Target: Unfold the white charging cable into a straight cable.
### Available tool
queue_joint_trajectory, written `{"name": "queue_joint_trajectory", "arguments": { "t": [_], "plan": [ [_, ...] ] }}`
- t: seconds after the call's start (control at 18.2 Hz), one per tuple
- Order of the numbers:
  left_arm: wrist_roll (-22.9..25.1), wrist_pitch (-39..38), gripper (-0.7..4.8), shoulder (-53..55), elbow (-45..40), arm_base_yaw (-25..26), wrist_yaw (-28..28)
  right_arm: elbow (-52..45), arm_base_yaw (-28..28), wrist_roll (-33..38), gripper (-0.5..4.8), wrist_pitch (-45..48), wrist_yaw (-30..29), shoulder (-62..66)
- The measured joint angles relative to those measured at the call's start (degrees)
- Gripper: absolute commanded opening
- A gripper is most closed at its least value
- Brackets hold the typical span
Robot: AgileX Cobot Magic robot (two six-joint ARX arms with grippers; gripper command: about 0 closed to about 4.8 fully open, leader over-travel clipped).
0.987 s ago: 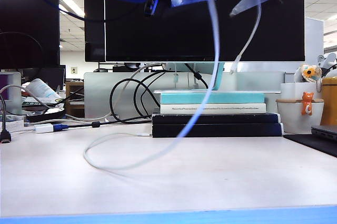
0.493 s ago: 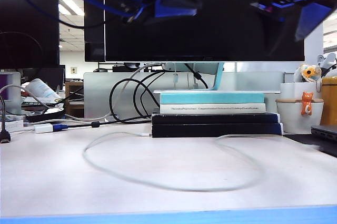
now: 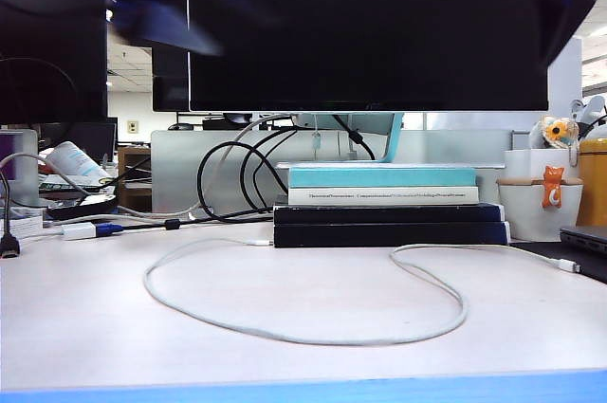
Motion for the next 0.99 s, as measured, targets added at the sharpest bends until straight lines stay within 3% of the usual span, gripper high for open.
{"name": "queue_joint_trajectory", "arguments": {
  "t": [0.11, 0.16, 0.27, 0.38, 0.55, 0.66, 0.77, 0.88, 0.99],
  "plan": [
    [0.70, -7.67, 4.75, -4.98, 0.00, 5.77, 0.44, -0.66, -3.98, 1.33, 4.79, -3.74, -7.87, -0.46],
    [1.90, -12.24, 4.13, -6.91, 0.02, 9.05, 0.55, -1.03, -5.01, 1.14, 4.79, -5.73, -8.63, -0.63],
    [4.35, -19.39, 3.64, -9.57, -0.26, 16.41, 0.70, -3.89, -6.08, 0.94, 4.79, -5.84, -8.96, -2.16],
    [4.70, -20.20, 3.61, -14.91, -1.03, 26.14, 8.79, -4.98, -5.86, 0.92, 4.79, -3.39, -10.97, -4.44],
    [4.42, -20.98, 3.61, -22.53, -3.04, 39.32, 15.17, -6.78, -5.92, 0.92, 4.79, -1.46, -15.30, -8.74],
    [4.13, -20.50, 3.33, -27.82, -6.34, 45.18, 19.37, -8.55, -5.84, 1.42, 4.79, 1.73, -18.40, -14.64],
    [2.91, -21.27, 3.31, -31.91, -10.64, 45.55, 18.45, -9.05, -5.92, 1.64, 4.79, 4.83, -18.34, -20.41],
    [2.71, -21.62, 3.31, -35.43, -13.79, 41.29, 16.76, -9.18, -5.95, 1.62, 4.79, 7.23, -14.16, -27.82],
    [2.73, -18.56, 3.31, -40.59, -16.50, 37.48, 11.69, -11.93, -5.97, 1.33, 4.79, 11.54, -12.02, -33.27]
  ]
}}
